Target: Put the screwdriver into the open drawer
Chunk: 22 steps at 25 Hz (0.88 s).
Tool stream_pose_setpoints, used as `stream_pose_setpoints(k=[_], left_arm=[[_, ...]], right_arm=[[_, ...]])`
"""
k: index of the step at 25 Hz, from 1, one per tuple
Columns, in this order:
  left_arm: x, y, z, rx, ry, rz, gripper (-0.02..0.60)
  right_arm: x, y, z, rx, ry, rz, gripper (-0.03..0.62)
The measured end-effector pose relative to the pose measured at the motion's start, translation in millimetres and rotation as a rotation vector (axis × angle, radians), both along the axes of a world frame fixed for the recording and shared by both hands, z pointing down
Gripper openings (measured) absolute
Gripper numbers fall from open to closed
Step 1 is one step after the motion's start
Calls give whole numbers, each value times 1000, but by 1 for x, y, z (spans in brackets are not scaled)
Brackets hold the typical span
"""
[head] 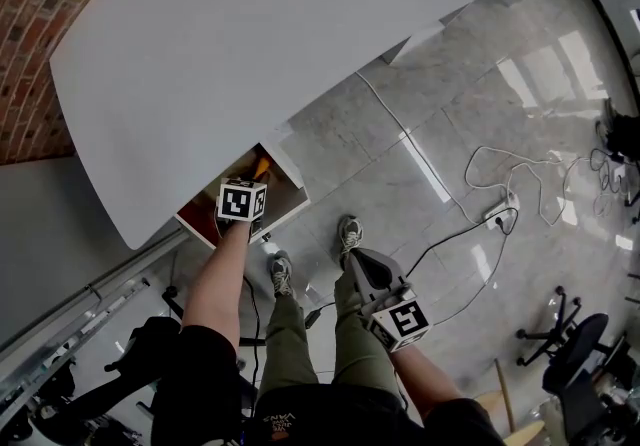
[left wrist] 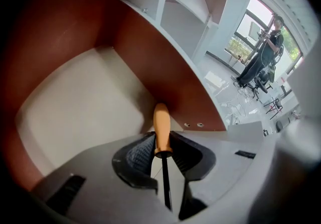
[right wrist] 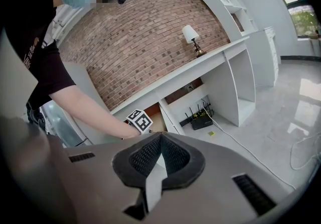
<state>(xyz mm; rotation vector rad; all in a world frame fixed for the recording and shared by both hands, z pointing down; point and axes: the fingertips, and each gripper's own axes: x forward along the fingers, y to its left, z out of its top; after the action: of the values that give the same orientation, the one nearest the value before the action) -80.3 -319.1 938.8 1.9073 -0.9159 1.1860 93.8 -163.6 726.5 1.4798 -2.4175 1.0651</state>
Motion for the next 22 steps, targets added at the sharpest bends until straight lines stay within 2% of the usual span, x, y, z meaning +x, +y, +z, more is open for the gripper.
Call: stream_pose_setpoints(k=[10,18,22], left_arm=[[-1,1,-2,-17,8,16,87],[-1,-2,-25,51,26,61,87],[1,0,-47,93,56,55,87]], right_arm=[[-5,-3,-4,2,1,-4,-6],[-15,-10,-15,26,7,-11,-5],[-24,-12,-26,39,10,-20,-5]])
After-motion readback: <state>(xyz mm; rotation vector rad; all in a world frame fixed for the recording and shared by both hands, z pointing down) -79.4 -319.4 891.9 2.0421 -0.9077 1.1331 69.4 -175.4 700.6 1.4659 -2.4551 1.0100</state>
